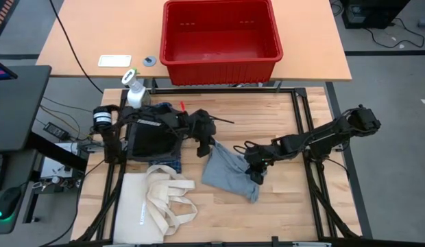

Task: Fold Laundry from Bin
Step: Fold the gray shirt

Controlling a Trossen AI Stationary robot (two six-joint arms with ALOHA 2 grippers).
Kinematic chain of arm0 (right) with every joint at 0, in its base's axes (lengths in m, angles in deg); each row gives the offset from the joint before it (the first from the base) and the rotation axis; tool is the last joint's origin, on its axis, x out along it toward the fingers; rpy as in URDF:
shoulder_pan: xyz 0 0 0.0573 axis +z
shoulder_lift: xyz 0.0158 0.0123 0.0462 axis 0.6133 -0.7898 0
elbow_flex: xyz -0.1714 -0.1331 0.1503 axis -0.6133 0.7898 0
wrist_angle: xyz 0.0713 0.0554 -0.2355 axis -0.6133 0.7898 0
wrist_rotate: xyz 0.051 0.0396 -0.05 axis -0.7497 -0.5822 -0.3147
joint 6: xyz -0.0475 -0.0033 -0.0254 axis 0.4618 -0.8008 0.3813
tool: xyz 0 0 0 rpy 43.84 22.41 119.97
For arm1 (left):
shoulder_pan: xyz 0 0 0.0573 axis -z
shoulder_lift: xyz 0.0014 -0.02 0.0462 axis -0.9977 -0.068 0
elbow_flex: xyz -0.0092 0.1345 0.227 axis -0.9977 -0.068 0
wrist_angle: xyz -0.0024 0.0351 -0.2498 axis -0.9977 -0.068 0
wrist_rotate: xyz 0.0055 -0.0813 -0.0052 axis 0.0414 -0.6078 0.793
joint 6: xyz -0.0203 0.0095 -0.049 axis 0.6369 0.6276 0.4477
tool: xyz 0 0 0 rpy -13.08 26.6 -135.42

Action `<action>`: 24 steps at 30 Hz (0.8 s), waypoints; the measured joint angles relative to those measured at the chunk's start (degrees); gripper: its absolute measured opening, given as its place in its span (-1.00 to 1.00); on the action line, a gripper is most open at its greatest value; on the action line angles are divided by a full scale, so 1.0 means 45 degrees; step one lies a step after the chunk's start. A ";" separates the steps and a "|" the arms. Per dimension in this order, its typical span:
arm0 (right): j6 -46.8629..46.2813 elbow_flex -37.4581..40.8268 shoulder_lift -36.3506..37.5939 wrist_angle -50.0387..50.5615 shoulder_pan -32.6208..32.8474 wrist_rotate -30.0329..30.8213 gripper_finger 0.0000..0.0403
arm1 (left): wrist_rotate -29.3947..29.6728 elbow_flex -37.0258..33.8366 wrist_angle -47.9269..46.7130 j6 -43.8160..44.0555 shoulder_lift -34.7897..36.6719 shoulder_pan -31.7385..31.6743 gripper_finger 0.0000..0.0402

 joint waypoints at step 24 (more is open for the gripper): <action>-0.0539 0.0019 -0.0165 0.0470 0.0138 0.0142 -0.83 | -0.1059 0.0004 0.0606 -0.0748 -0.0112 0.0377 0.24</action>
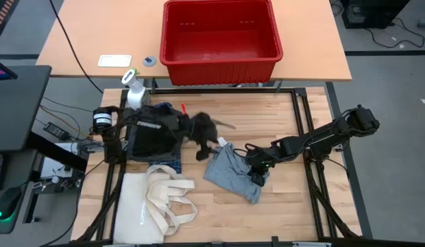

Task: Fold Laundry from Bin
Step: Fold the gray shirt

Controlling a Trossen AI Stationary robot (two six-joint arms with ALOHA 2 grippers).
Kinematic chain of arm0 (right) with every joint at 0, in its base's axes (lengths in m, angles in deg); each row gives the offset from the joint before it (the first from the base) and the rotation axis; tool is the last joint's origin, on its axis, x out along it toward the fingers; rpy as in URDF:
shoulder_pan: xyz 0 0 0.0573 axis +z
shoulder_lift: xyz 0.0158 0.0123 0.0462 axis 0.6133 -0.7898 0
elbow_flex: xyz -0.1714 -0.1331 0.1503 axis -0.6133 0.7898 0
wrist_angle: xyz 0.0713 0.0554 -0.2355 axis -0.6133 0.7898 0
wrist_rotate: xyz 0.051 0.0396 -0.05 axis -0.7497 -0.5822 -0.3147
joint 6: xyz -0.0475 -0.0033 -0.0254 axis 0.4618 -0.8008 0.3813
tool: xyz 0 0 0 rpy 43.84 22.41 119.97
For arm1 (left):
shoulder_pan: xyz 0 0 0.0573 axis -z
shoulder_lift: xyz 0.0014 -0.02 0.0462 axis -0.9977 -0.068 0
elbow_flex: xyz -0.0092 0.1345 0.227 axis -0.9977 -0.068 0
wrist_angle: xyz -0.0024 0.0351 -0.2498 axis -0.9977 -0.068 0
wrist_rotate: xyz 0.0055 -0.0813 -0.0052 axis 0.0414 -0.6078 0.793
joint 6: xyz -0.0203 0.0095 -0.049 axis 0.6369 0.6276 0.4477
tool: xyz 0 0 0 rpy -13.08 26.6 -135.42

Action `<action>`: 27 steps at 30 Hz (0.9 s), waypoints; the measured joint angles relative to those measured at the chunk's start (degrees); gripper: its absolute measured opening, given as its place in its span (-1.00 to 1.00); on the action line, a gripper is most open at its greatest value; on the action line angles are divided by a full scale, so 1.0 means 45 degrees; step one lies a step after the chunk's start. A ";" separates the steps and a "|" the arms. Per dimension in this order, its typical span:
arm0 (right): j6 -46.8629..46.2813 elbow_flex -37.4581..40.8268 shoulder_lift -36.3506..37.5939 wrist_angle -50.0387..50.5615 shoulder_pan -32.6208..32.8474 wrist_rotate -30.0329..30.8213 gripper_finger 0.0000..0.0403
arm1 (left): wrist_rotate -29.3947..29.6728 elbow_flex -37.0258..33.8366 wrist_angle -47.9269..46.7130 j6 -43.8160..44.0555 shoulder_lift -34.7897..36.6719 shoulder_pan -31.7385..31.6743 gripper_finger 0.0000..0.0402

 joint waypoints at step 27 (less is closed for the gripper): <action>0.0695 -0.1365 0.0000 0.2439 -0.0238 0.0895 -0.83 | 0.2988 0.0011 0.2999 0.1533 -0.2586 0.3748 -0.04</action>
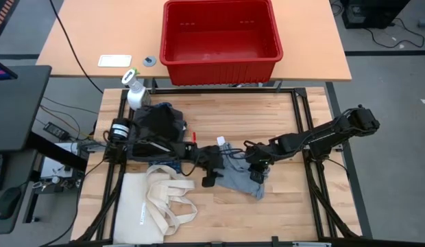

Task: Fold Laundry from Bin
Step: Fold the gray shirt

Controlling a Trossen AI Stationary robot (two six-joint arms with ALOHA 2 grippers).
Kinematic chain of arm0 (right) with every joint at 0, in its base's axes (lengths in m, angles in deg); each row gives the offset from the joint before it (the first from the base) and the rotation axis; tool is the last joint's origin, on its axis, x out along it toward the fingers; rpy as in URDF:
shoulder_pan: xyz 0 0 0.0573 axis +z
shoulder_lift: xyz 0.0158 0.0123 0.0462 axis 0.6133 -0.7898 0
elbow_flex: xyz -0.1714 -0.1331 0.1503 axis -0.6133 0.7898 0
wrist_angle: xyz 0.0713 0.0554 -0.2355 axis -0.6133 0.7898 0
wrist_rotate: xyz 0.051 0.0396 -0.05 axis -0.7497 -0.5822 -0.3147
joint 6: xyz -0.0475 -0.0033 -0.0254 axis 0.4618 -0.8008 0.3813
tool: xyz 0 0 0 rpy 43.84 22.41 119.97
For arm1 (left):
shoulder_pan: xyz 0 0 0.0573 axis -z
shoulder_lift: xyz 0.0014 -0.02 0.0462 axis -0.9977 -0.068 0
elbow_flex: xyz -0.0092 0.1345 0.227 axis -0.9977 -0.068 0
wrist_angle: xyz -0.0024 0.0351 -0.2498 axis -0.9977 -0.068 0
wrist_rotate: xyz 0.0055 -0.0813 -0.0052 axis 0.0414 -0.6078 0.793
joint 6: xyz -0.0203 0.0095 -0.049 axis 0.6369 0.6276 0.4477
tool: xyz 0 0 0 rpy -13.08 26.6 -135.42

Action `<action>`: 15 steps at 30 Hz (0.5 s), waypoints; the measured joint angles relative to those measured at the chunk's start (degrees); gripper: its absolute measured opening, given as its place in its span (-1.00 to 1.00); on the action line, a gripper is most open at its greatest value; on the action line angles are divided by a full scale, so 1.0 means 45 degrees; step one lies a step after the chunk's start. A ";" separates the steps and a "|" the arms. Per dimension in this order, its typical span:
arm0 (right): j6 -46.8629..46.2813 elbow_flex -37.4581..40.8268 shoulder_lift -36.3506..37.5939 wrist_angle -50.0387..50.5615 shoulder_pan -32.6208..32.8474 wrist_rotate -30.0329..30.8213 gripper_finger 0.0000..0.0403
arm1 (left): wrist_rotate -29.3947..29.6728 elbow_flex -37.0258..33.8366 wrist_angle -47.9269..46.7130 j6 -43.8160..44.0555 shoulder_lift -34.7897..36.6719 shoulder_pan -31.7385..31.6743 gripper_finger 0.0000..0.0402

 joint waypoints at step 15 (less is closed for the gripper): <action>-0.0349 -0.0005 0.0092 0.1678 -0.1065 0.1163 -0.55 | -0.0261 0.0068 -0.1833 0.0249 -0.0024 0.0523 -0.05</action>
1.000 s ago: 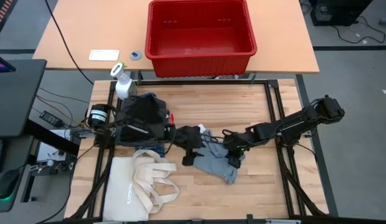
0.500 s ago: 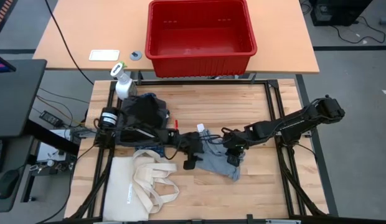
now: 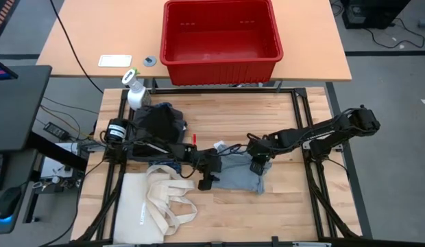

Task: Fold Laundry from Bin
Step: Fold the gray shirt

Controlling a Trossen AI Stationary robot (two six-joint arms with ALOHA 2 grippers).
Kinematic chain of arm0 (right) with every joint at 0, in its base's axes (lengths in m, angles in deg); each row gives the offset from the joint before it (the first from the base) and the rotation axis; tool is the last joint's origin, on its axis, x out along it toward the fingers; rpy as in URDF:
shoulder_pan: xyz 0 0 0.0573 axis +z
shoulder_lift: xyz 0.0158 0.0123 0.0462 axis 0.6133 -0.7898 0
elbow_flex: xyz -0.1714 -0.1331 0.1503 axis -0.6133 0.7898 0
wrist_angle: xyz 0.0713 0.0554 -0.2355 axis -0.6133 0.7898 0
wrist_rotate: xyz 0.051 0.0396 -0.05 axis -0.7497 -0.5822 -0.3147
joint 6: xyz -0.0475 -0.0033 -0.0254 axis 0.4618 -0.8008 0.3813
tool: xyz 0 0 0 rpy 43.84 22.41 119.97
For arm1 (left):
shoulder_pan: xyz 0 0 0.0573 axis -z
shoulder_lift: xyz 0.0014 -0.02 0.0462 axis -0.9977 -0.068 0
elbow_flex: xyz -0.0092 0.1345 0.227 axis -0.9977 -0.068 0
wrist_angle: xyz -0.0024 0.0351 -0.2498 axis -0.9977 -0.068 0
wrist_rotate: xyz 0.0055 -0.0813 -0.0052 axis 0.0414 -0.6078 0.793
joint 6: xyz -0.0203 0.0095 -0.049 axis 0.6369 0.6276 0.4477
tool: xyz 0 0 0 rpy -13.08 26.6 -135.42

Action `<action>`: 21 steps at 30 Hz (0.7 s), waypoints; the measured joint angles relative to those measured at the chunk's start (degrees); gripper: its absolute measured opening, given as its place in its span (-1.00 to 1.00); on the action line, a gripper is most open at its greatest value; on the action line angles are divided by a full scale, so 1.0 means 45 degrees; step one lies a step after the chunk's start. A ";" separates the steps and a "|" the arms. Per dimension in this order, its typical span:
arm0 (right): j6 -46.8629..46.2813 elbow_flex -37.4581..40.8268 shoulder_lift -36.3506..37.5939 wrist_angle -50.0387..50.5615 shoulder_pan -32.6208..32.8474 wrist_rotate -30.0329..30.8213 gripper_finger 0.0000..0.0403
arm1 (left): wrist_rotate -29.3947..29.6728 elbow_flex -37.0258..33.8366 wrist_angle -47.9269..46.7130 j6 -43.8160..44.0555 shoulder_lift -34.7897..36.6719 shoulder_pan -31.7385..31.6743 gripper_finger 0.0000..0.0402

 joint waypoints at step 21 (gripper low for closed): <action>0.0098 0.0010 0.0118 0.2964 -0.1620 0.3389 0.35 | -0.0174 -0.0034 -0.0401 0.0987 0.0074 0.0743 -0.05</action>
